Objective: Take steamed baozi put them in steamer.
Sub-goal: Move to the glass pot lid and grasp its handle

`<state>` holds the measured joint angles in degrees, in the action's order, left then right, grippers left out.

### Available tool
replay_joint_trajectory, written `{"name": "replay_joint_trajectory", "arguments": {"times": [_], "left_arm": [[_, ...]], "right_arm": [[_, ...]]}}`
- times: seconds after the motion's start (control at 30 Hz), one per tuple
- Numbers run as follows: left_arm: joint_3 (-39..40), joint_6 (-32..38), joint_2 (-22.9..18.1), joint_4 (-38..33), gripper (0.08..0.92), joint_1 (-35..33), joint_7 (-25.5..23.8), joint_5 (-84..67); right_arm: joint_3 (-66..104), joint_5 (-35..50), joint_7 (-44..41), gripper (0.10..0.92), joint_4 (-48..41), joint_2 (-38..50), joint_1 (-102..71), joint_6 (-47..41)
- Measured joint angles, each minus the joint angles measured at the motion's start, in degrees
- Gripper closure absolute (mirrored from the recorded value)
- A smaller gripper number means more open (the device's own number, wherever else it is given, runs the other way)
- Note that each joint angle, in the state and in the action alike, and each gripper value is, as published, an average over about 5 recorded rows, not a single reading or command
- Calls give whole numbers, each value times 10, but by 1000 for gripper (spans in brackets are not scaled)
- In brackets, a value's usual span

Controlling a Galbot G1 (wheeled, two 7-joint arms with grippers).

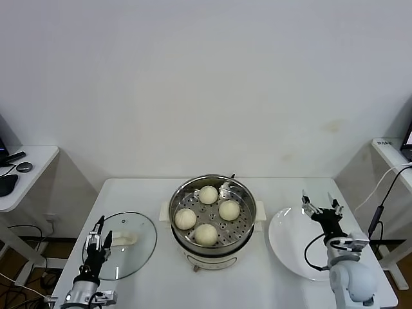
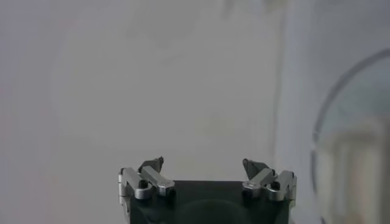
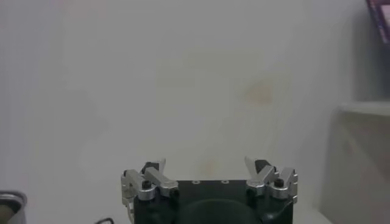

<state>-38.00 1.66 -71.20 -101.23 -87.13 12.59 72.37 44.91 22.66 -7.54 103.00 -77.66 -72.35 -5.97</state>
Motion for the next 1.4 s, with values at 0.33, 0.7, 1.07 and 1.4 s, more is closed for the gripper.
{"name": "replay_joint_trajectory", "arguments": {"times": [0.33,0.7,1.07,1.4], "left_arm": [[9,-2,5,34,177,-4,8,8],[20,-3,8,78,177,11,22,27],[21,-8,7,129,177,54,33,32],[32,-18,-4,151,177,91,36,30]], "right_arm": [[10,7,4,203,11,-12,-22,0],[15,10,7,203,11,-13,-31,2],[18,7,8,203,11,-16,-41,5],[19,3,9,203,5,-19,-42,9]]}}
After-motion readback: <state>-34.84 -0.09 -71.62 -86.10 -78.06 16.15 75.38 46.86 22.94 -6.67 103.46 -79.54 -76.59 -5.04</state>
